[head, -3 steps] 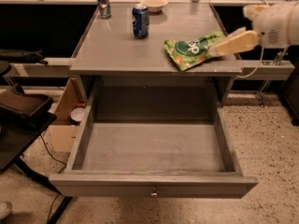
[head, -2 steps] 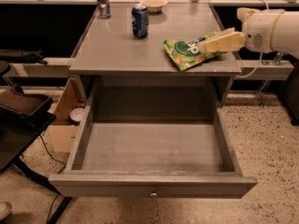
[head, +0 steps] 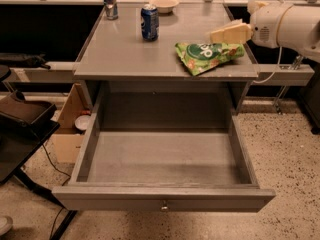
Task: Place pepsi can into top drawer
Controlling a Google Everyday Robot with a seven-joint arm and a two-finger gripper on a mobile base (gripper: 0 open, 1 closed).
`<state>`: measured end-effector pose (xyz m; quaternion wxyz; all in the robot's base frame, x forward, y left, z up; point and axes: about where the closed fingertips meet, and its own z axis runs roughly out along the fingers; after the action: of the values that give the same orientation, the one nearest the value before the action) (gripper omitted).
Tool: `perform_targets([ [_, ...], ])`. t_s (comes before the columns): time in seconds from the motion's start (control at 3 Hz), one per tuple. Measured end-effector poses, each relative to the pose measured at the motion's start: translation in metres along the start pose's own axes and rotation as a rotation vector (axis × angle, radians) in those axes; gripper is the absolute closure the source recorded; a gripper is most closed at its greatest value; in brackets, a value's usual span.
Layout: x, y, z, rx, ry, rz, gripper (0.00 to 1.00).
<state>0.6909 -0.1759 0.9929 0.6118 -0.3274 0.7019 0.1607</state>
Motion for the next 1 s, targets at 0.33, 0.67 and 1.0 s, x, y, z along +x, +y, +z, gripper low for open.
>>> perform_targets([
  [0.33, -0.003, -0.029, 0.045, 0.053, -0.026, 0.061, 0.0],
  [0.67, -0.011, -0.057, 0.137, 0.105, -0.049, 0.139, 0.0],
  [1.0, -0.016, -0.061, 0.186, 0.111, -0.062, 0.17, 0.0],
])
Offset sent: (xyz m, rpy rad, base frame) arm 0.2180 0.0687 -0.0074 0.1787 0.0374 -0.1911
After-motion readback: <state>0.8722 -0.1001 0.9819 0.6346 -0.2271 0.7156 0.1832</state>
